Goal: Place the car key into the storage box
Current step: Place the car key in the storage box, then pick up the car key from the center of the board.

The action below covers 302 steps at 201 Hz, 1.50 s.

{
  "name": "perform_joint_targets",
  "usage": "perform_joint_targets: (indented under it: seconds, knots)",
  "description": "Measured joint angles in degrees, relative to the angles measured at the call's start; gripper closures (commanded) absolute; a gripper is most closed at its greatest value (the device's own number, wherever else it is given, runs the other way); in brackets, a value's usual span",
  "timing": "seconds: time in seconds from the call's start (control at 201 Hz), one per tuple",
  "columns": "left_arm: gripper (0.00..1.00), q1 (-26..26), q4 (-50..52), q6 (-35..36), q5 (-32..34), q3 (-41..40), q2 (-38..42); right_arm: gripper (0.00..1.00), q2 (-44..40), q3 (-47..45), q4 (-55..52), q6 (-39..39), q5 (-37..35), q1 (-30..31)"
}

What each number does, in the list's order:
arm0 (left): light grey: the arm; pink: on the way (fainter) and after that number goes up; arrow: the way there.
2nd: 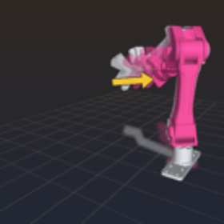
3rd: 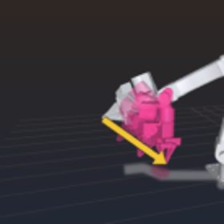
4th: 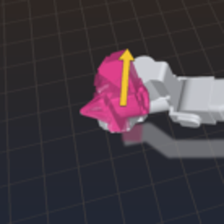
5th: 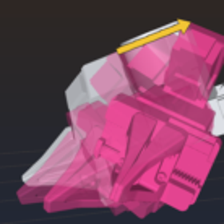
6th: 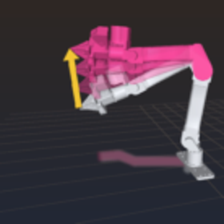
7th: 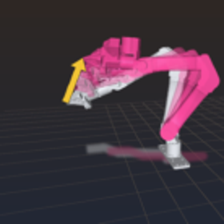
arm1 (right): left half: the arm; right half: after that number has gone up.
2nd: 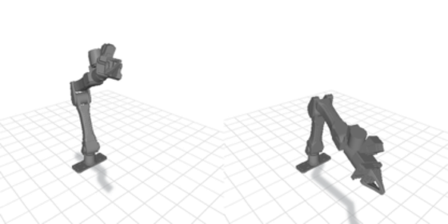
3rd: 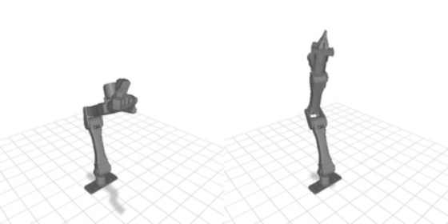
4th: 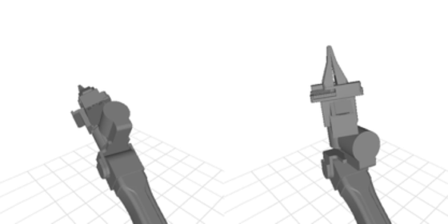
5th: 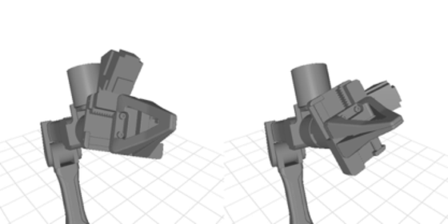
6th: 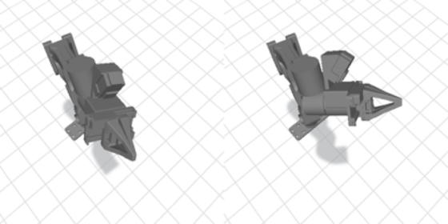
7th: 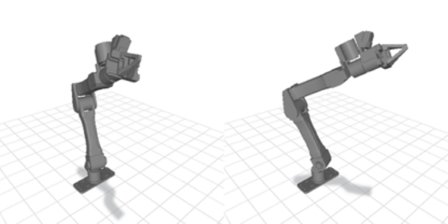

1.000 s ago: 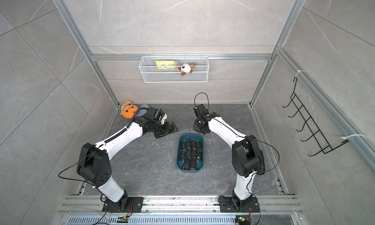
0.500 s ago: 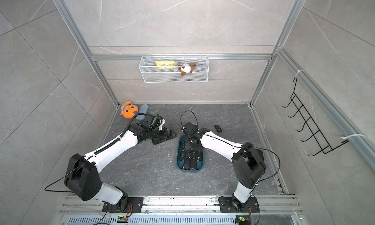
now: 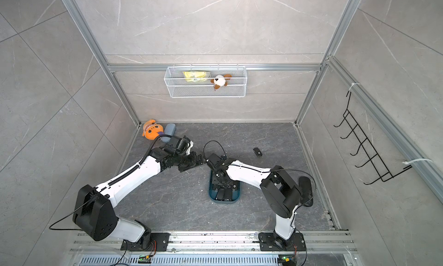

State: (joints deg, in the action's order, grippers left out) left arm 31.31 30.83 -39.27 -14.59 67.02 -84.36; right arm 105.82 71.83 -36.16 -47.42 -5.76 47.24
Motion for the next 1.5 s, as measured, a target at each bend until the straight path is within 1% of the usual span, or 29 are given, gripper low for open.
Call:
perform_joint_targets:
  seconds: [0.244,0.418,0.493,0.597,0.891,1.015,1.174,1.214,1.344,1.503]
  knots:
    - [0.00,-0.1,0.5,0.0,1.2,0.0,0.1,0.66,1.8,2.3,0.0,0.0,0.0,-0.1]
    - [0.00,-0.2,0.7,0.0,1.7,0.0,0.1,0.62,2.6,3.3,-0.1,0.0,-0.3,-0.1]
    - [0.00,-0.2,0.6,0.0,2.1,0.0,0.1,0.56,2.8,3.5,-0.4,0.0,-0.4,-0.2]
    - [0.00,-0.2,0.7,0.0,2.1,0.0,0.1,0.46,3.0,3.9,-0.4,0.4,-0.5,-0.4]
    - [0.00,-0.1,0.7,0.0,2.0,0.1,0.0,0.31,2.8,4.7,-0.6,1.2,-1.3,-0.7]
    - [0.00,0.0,0.6,0.1,1.7,1.1,-0.5,0.23,0.1,4.6,-1.3,2.1,-2.4,-1.4]
    - [0.00,0.0,0.3,0.2,0.3,3.6,-2.5,0.04,-6.6,4.3,-1.3,3.5,-4.4,-4.0]
    - [0.00,0.1,0.3,0.2,-0.1,4.2,-3.2,0.01,-8.0,4.1,-1.3,4.1,-4.9,-4.9]
    - [0.00,0.6,-0.1,0.3,-1.0,6.1,-5.3,0.01,-11.1,3.4,-1.3,5.6,-6.1,-8.9]
    - [0.00,2.2,-0.5,0.8,-1.7,9.9,-8.6,0.01,-11.6,2.2,-1.3,7.8,-7.0,-14.9]
